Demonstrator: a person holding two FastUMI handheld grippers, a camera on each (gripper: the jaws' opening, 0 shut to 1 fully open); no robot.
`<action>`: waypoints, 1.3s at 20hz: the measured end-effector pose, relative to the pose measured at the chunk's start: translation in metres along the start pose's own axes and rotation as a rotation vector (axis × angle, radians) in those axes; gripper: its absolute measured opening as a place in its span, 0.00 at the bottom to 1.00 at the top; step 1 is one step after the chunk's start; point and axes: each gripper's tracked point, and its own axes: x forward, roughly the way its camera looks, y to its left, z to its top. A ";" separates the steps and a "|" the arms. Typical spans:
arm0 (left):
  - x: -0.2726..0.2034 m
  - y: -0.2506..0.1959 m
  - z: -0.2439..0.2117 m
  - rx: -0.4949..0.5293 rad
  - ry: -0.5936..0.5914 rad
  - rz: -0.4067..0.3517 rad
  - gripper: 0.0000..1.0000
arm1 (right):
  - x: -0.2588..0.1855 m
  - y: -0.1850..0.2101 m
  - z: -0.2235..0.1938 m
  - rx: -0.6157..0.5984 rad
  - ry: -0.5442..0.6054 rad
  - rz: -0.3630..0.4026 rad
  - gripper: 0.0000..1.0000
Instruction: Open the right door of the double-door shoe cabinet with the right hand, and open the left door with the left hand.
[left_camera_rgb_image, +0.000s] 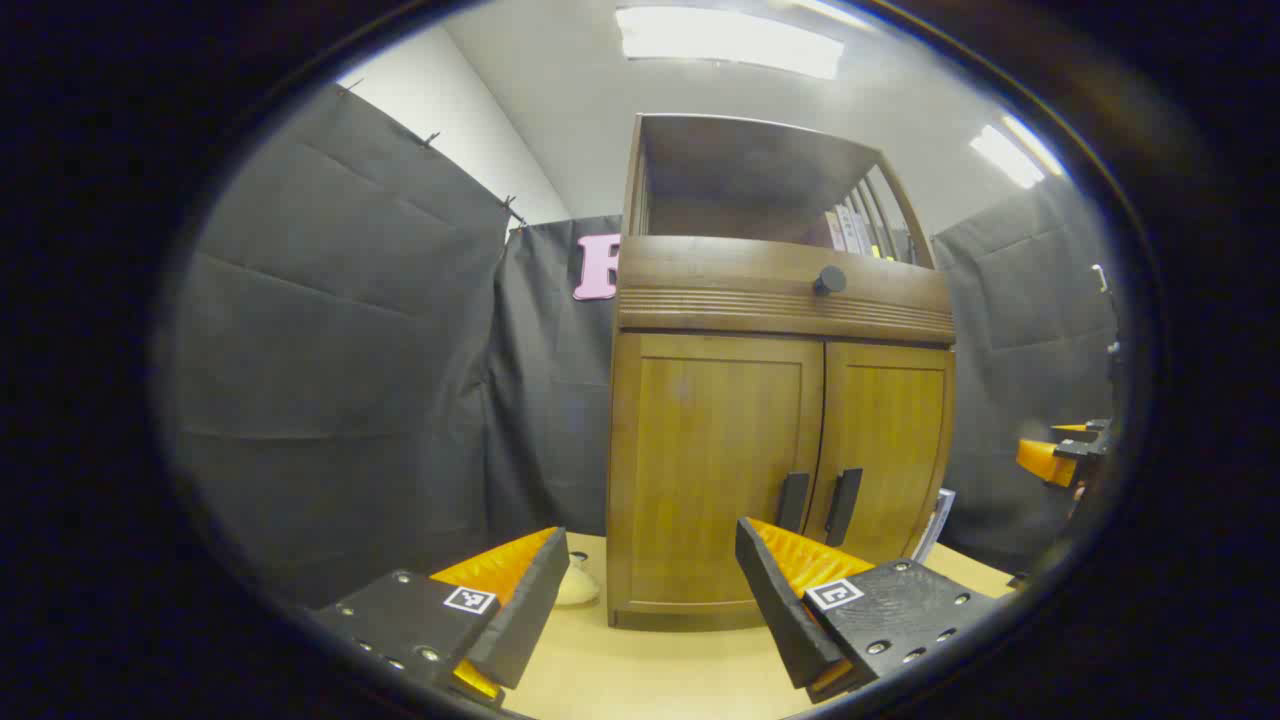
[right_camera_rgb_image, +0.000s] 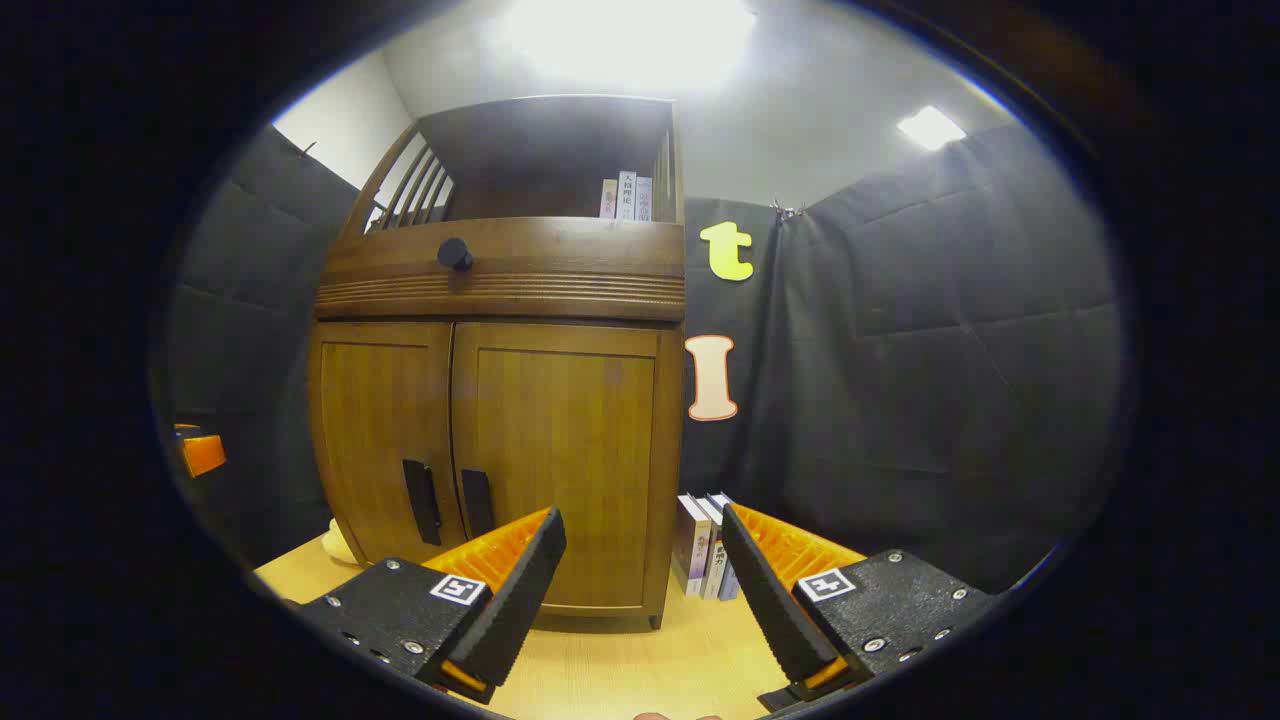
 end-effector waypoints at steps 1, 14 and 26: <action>-0.002 0.001 -0.002 0.004 0.003 0.003 0.92 | 0.000 0.001 0.000 0.000 0.001 0.002 0.97; -0.007 0.007 -0.011 -0.014 0.008 0.014 1.00 | -0.004 0.002 0.004 0.019 -0.007 -0.007 0.97; -0.003 0.013 -0.032 -0.039 0.056 0.042 0.96 | 0.026 0.047 0.012 0.053 0.031 0.073 0.97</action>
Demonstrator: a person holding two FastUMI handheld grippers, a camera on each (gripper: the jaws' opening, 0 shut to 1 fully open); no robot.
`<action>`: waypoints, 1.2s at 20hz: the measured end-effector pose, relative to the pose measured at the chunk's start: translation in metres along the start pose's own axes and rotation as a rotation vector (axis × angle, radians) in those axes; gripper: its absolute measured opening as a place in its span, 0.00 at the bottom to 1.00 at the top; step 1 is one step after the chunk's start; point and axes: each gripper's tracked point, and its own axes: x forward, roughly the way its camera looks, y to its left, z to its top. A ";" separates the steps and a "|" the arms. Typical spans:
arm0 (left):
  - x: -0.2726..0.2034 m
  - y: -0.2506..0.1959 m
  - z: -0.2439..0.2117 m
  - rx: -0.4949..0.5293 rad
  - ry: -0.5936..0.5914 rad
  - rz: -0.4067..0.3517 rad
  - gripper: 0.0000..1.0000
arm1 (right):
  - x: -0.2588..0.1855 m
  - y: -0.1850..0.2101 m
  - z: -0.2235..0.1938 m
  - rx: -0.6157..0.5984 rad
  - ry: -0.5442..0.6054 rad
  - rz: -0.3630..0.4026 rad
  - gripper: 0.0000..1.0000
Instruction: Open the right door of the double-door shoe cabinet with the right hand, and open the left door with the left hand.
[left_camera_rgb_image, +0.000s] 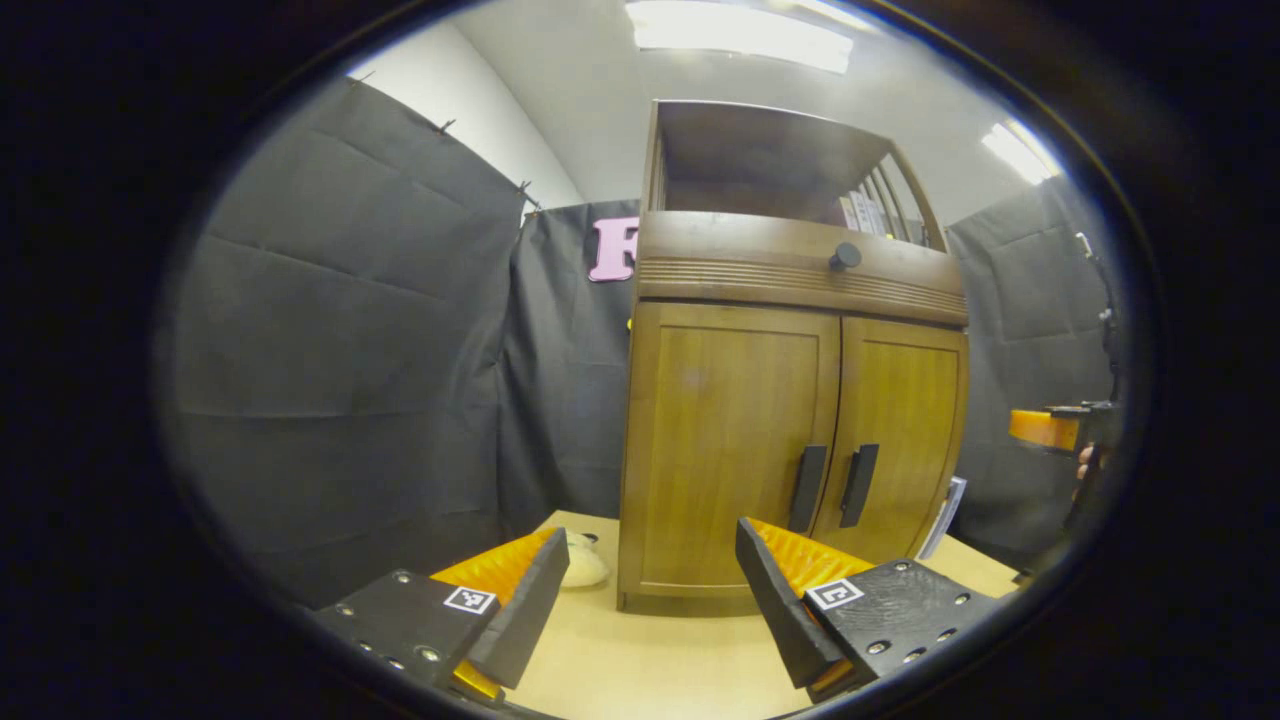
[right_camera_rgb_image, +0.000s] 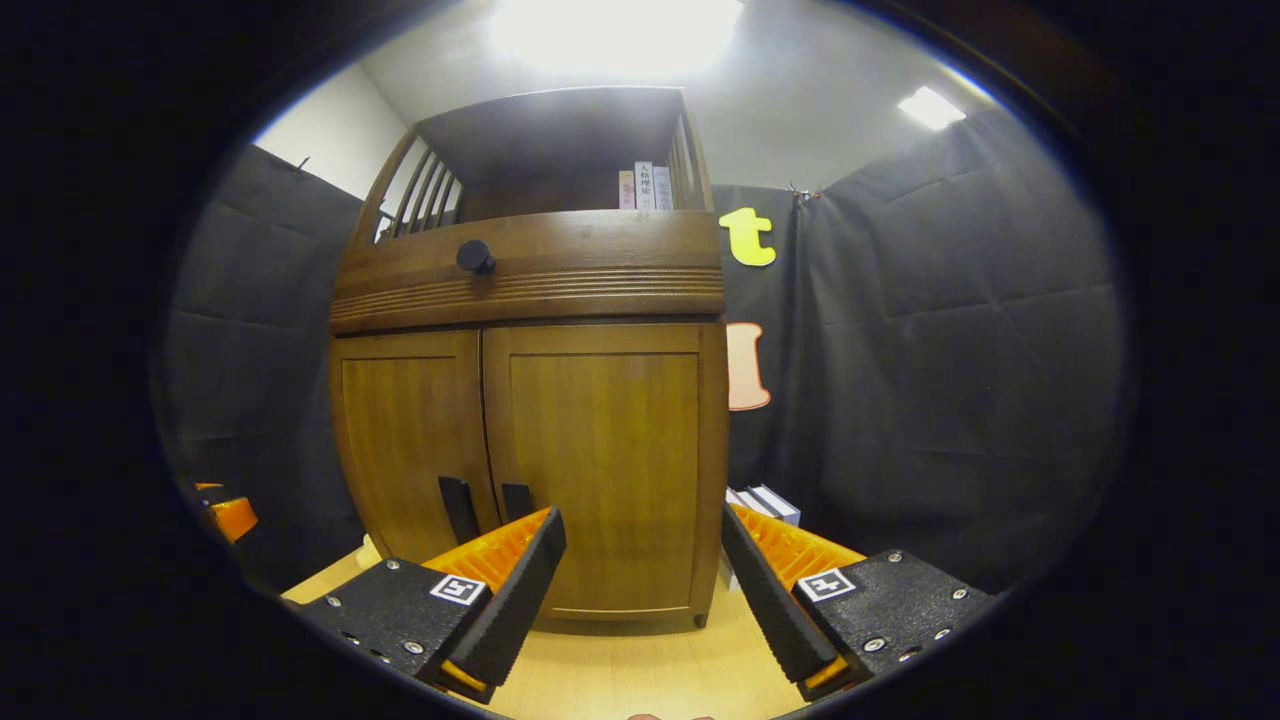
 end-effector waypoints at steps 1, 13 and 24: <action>0.000 0.001 -0.002 -0.004 0.007 0.006 0.96 | 0.007 0.007 0.000 -0.005 0.013 0.014 0.97; -0.019 0.047 -0.021 0.001 0.060 0.128 1.00 | 0.087 0.101 -0.001 -0.013 0.061 0.206 0.97; -0.022 0.063 -0.030 0.022 0.092 0.195 1.00 | 0.150 0.126 -0.064 -0.061 0.199 0.191 0.96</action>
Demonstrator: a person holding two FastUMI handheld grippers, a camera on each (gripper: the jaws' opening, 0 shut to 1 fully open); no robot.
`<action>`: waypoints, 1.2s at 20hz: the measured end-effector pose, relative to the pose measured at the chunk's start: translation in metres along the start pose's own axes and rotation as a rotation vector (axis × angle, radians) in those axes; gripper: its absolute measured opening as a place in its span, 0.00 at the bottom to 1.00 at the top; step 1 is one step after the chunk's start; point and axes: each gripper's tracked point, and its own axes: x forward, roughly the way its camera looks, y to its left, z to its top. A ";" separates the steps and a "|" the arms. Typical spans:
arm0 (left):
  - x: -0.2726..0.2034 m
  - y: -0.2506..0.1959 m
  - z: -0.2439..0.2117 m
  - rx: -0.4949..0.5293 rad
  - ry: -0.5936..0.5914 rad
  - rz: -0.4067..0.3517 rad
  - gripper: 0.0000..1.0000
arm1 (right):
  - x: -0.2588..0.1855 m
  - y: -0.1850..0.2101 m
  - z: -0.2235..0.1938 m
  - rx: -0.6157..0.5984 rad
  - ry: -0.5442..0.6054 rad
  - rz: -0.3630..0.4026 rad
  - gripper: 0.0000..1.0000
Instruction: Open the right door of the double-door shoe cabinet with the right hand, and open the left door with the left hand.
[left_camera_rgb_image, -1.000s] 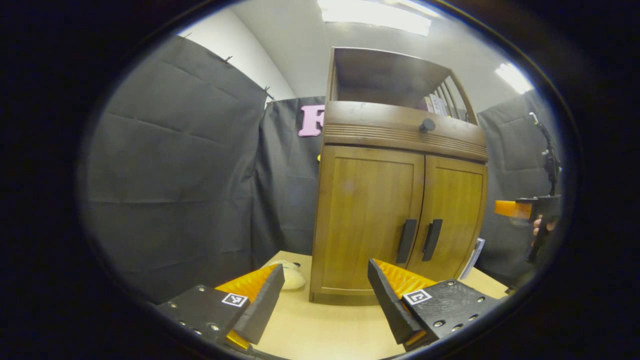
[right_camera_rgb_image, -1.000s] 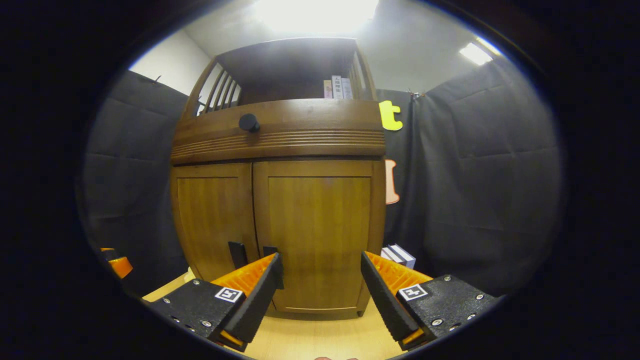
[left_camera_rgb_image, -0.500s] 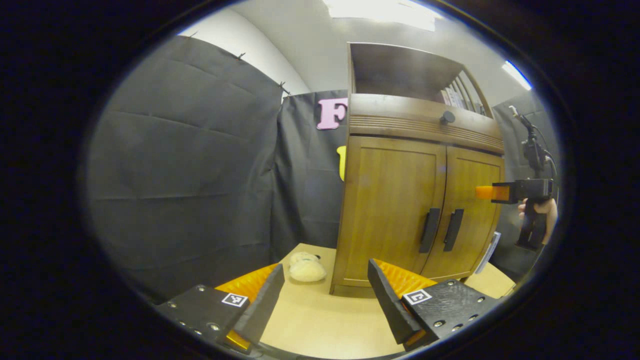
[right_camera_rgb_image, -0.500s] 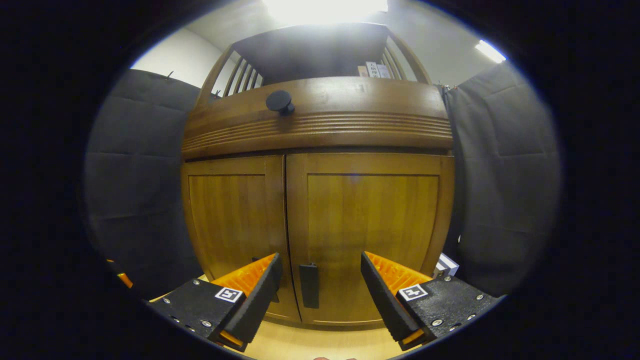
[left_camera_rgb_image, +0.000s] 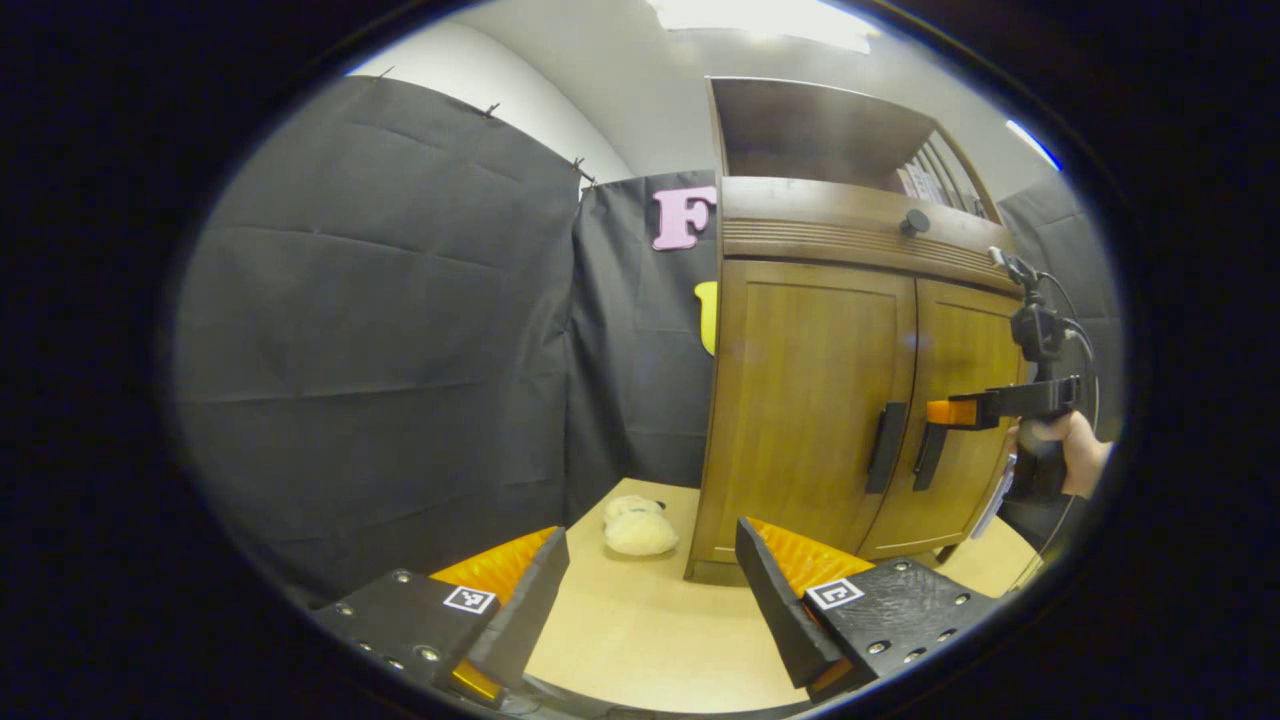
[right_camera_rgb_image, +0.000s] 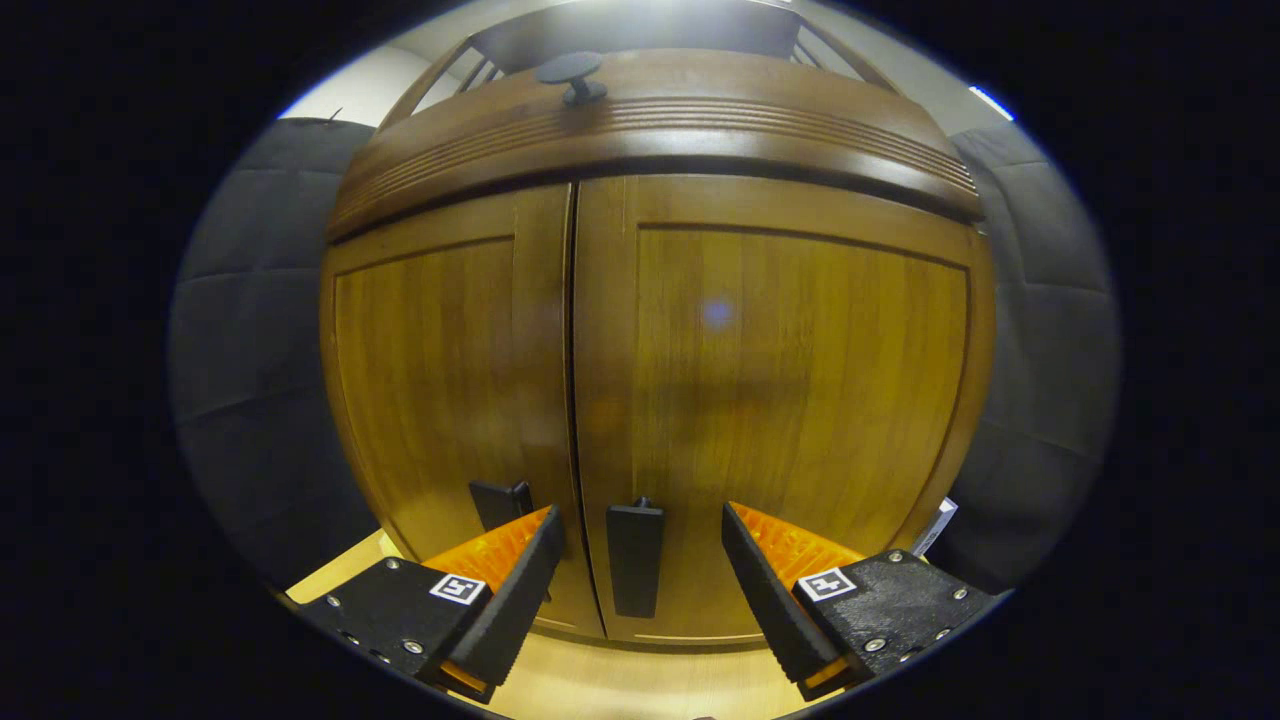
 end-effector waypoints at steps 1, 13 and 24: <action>-0.001 0.001 0.000 0.002 0.000 0.007 1.00 | 0.003 0.000 -0.003 -0.010 0.004 -0.013 0.94; -0.005 0.007 0.000 0.044 0.011 0.035 1.00 | 0.020 0.004 -0.020 0.049 0.062 0.055 0.32; 0.000 -0.006 -0.005 0.069 0.019 -0.049 1.00 | -0.005 0.000 -0.014 0.038 0.061 0.120 0.29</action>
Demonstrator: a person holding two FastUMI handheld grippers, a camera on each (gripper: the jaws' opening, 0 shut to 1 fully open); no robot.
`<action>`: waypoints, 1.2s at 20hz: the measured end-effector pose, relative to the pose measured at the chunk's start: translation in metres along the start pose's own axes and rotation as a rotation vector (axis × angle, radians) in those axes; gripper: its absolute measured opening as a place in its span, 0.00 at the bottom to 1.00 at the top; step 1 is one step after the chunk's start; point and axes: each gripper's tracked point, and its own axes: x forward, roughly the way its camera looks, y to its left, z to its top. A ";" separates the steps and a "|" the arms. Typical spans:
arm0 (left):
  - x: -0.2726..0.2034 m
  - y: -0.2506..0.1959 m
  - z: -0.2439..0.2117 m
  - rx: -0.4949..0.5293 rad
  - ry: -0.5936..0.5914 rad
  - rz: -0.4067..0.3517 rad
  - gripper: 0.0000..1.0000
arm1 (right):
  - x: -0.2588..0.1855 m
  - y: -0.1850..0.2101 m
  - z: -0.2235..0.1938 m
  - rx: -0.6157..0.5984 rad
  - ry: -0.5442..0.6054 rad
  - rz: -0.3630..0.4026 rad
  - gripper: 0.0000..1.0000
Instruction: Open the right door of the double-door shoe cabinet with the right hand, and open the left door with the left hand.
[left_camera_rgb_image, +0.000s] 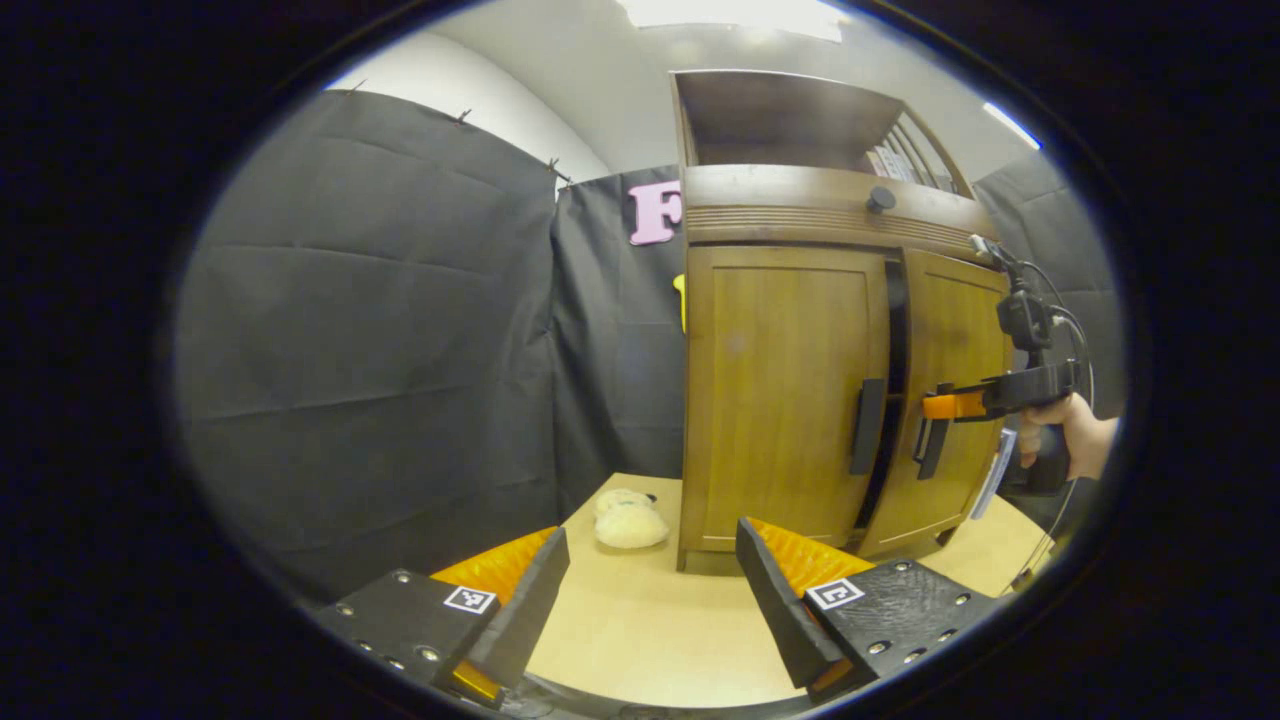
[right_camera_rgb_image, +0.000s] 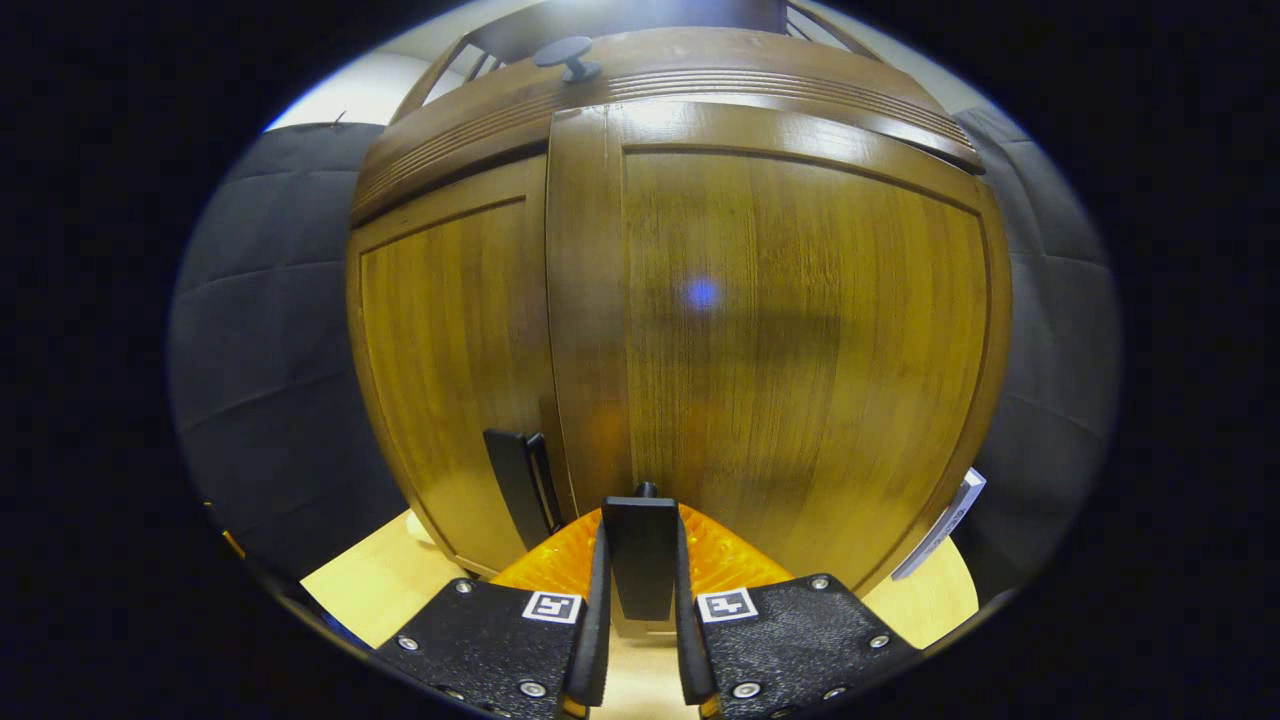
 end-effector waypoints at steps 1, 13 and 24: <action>0.000 0.000 0.001 0.004 0.002 -0.002 1.00 | 0.001 -0.001 0.003 0.005 0.002 0.004 0.29; 0.007 -0.007 0.001 0.020 0.007 -0.064 1.00 | -0.005 -0.011 0.027 0.026 0.020 0.024 0.29; 0.010 -0.018 0.002 0.050 0.021 -0.134 1.00 | -0.004 -0.020 0.053 0.070 0.038 0.021 0.28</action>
